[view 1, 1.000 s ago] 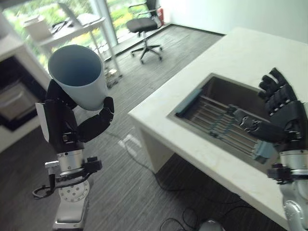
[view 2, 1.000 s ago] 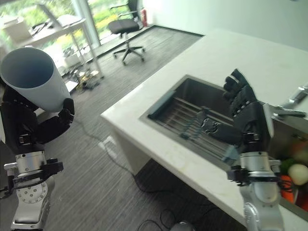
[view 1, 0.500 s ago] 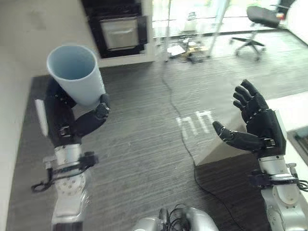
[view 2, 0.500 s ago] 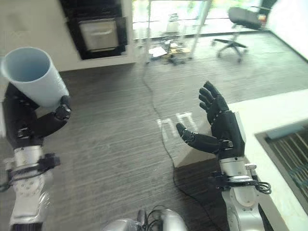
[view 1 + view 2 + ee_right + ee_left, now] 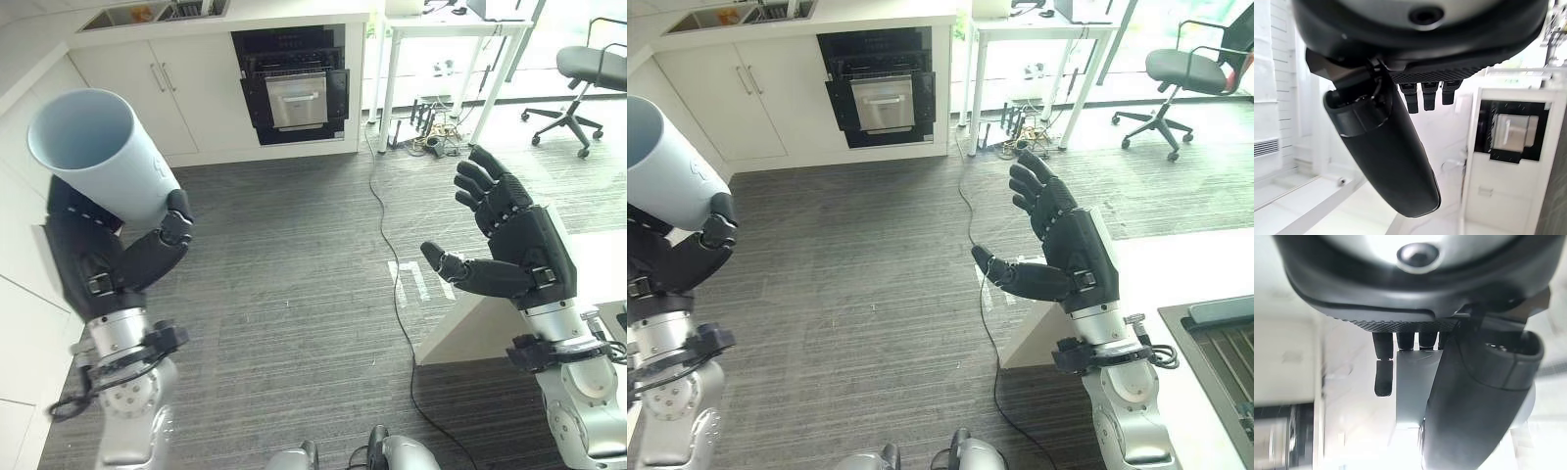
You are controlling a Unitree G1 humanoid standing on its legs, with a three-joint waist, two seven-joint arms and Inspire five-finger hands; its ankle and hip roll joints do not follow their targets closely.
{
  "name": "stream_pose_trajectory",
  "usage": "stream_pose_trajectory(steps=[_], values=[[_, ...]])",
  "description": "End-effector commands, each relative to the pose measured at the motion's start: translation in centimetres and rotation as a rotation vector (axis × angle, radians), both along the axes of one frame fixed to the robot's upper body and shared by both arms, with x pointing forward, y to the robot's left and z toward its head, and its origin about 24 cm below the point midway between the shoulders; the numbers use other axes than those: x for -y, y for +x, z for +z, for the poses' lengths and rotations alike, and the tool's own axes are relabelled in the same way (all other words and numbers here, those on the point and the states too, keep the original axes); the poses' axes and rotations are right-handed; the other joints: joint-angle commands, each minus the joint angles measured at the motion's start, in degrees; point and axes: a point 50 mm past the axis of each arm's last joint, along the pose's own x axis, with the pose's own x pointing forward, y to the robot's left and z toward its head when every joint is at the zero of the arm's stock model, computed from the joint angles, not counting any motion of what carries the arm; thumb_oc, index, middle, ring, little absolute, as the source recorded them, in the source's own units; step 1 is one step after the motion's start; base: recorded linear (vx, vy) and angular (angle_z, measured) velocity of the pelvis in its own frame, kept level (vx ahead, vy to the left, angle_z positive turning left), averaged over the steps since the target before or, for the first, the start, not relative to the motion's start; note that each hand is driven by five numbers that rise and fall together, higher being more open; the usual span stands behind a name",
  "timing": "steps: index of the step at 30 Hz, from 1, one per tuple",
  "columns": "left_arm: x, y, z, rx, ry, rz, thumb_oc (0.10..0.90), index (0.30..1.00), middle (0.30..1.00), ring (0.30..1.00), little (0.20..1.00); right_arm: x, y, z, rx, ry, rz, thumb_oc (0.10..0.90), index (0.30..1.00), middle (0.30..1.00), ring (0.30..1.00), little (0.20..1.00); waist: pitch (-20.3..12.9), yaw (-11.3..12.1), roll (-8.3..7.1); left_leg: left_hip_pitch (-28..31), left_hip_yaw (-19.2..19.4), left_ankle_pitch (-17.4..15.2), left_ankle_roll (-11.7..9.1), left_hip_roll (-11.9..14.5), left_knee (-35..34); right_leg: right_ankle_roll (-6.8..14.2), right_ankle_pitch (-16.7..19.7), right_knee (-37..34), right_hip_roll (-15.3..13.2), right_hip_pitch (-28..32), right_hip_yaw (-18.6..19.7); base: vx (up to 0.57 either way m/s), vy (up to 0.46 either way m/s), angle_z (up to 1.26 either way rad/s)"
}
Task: Place the dishes in the dishwasher.
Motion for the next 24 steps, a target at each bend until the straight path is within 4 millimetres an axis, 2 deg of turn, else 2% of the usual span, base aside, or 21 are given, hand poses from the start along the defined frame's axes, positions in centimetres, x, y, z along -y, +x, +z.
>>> stream_pose_trajectory(steps=[1,13,24], values=[[1.6,0.3,4.9,0.278,0.099,-0.068,0.400,0.300,0.300,0.300,0.300,-0.4,-0.3,4.5,0.257,-0.017,0.023,0.800,0.900,0.900,0.900,0.900,-2.4,-2.6,-1.01,-1.4,2.4,-8.2,-2.0,2.7,4.2,4.2,-4.7,-5.7,0.5,6.7,1.0,0.02,-0.010,-0.08],[1.3,-0.1,4.7,0.275,0.099,-0.082,0.400,0.300,0.300,0.300,0.300,-1.3,0.1,4.6,0.258,-0.039,0.018,0.800,0.900,0.900,0.900,0.900,-3.1,-1.7,0.58,-1.8,1.3,-7.5,-2.4,3.0,4.2,3.1,-6.5,-5.7,1.7,7.7,0.4,0.00,-0.022,0.01],[1.1,-0.5,4.4,0.274,0.099,-0.062,0.400,0.300,0.300,0.300,0.300,-1.1,-0.1,4.6,0.265,-0.048,-0.007,0.800,0.900,0.900,0.900,0.900,-3.3,-1.7,0.90,-1.5,0.8,-7.0,-2.8,3.3,4.2,2.4,-7.4,-5.7,3.0,8.5,0.5,0.00,-0.043,-0.01]])
